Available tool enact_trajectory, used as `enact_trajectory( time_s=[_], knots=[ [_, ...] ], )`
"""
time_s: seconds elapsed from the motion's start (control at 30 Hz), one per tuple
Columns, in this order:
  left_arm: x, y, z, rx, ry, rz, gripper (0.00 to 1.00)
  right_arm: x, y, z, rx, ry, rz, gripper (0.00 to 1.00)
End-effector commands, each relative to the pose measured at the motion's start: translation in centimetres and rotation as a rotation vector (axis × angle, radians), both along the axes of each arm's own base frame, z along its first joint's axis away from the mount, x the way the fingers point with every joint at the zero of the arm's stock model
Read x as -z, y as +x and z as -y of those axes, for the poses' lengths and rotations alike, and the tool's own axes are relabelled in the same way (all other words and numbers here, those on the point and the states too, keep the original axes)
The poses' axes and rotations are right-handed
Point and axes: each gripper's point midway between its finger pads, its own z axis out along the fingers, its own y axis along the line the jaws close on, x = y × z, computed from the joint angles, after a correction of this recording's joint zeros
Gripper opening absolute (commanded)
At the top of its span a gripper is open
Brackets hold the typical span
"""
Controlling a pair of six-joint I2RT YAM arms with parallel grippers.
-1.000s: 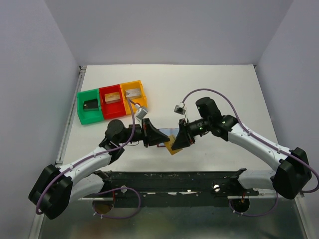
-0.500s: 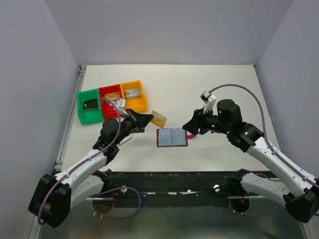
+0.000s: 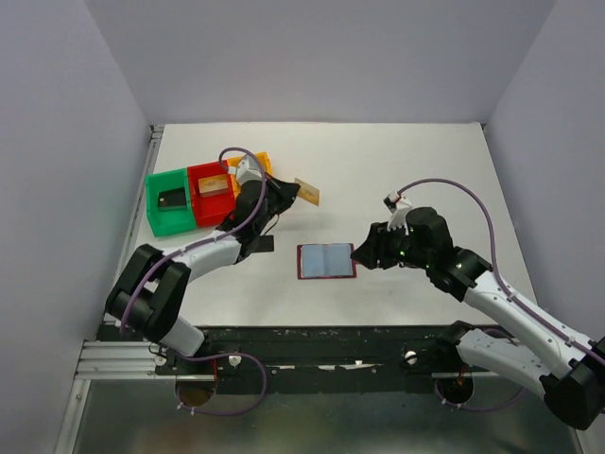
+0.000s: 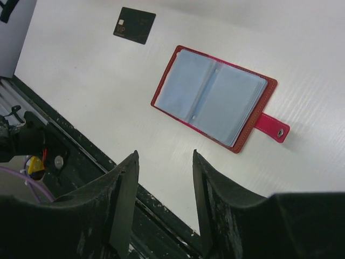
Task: Take the credit cards out of the card holder
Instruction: Place the credit card at the center of the board.
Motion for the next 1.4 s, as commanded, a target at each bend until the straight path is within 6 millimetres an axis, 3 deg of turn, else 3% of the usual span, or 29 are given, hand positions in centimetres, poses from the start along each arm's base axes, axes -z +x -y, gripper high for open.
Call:
enact_trajectory(
  time_s=[0.0,0.17,0.4,0.63,1.03,1.37],
  knots=[
    [2.0,3.4,0.9,-0.103,0.047,-0.042,0.0,-0.9,0.7,0.6,0.056,0.022,0.064,0.52],
    [4.9,5.4,3.6,-0.089,0.096,-0.086,0.0,-1.1,0.9,1.9,0.101,-0.001,0.106,0.52],
    [7.4,7.8,5.2,-0.101,0.111,-0.101,0.0,-0.8,1.0,2.5,0.119,-0.026,0.113,0.51],
    [8.5,9.9,5.2,-0.131,0.09,-0.107,0.0,0.2,1.0,2.2,0.113,-0.037,0.079,0.51],
    [11.2,10.8,5.0,-0.132,0.059,-0.171,0.0,0.1,1.3,1.9,0.108,-0.041,0.073,0.51],
    [11.6,10.5,4.7,-0.109,0.05,-0.181,0.32,0.4,1.5,1.9,0.11,-0.052,0.067,0.51]
  ],
)
